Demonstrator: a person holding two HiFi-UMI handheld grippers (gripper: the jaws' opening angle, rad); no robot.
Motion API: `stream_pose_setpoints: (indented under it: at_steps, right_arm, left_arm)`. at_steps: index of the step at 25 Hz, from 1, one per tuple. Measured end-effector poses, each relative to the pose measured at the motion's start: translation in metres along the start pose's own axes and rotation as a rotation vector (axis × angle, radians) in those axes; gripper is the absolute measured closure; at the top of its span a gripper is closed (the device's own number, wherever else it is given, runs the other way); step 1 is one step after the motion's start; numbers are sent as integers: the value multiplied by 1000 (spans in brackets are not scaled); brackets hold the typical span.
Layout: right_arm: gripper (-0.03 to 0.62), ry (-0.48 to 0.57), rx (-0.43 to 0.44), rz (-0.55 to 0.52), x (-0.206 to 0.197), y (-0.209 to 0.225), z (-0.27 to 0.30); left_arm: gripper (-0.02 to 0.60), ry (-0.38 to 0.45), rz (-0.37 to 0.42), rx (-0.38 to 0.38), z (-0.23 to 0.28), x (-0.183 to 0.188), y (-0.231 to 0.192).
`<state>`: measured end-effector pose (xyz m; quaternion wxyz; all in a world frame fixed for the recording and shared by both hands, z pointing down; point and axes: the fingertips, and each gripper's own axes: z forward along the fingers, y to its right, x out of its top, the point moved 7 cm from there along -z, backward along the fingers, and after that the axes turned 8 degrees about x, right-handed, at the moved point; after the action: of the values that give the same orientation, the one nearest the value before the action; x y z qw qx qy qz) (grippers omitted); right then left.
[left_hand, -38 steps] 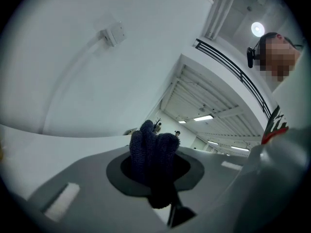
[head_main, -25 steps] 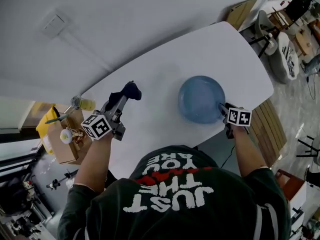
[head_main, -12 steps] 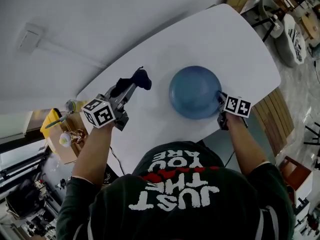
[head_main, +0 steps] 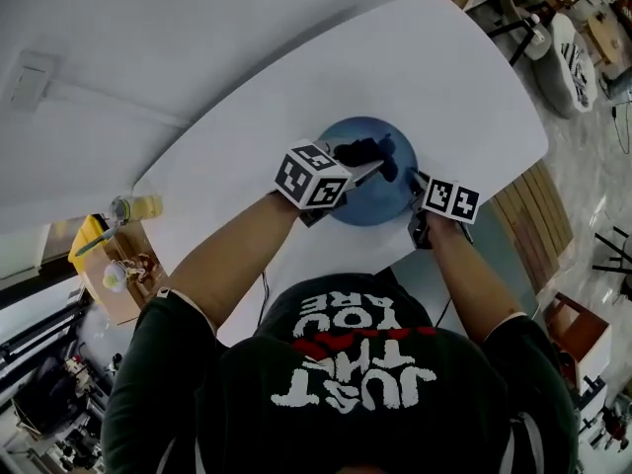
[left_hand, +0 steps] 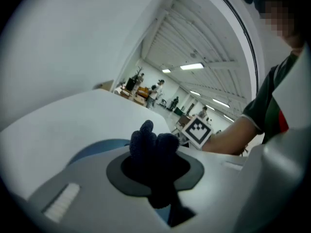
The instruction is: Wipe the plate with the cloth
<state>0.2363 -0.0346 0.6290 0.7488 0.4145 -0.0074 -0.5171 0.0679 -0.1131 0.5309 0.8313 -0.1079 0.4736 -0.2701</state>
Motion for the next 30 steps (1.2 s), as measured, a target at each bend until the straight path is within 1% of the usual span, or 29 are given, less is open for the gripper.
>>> stream_pose_setpoints:
  at_steps: [2, 4, 6, 9, 10, 14, 17, 20, 23, 25, 28, 30]
  right_arm:
    - [578, -1, 9, 7, 2, -3, 3]
    - [579, 0, 15, 10, 3, -4, 6]
    - [579, 3, 20, 14, 5, -4, 9]
    - [579, 5, 25, 18, 8, -3, 11]
    - [579, 5, 25, 19, 9, -3, 11]
    - [579, 14, 17, 26, 11, 0, 10]
    - [579, 29, 2, 24, 14, 3, 7]
    - [579, 31, -4, 13, 16, 3, 8]
    - [579, 30, -5, -5, 16, 3, 11]
    - [579, 28, -4, -18, 16, 4, 11]
    - [579, 21, 2, -39, 16, 4, 11]
    - [579, 15, 7, -54, 17, 4, 12]
  left_arm:
    - [515, -103, 51, -53, 33, -18, 18]
    - [515, -182, 104, -80, 55, -38, 29]
    - [515, -237, 147, -89, 67, -53, 34]
    - [515, -305, 197, -88, 79, -65, 41]
    - [515, -324, 199, -89, 82, -67, 42]
    - [515, -411, 147, -117, 84, -69, 44]
    - [515, -504, 130, -153, 76, -75, 44]
    - [515, -604, 123, -163, 61, -83, 40]
    - [515, -690, 127, -141, 43, -93, 30]
    - [515, -733, 128, -108, 31, -98, 21]
    - [515, -776, 131, -35, 13, -101, 3]
    - [515, -785, 130, 27, 1, -99, -13]
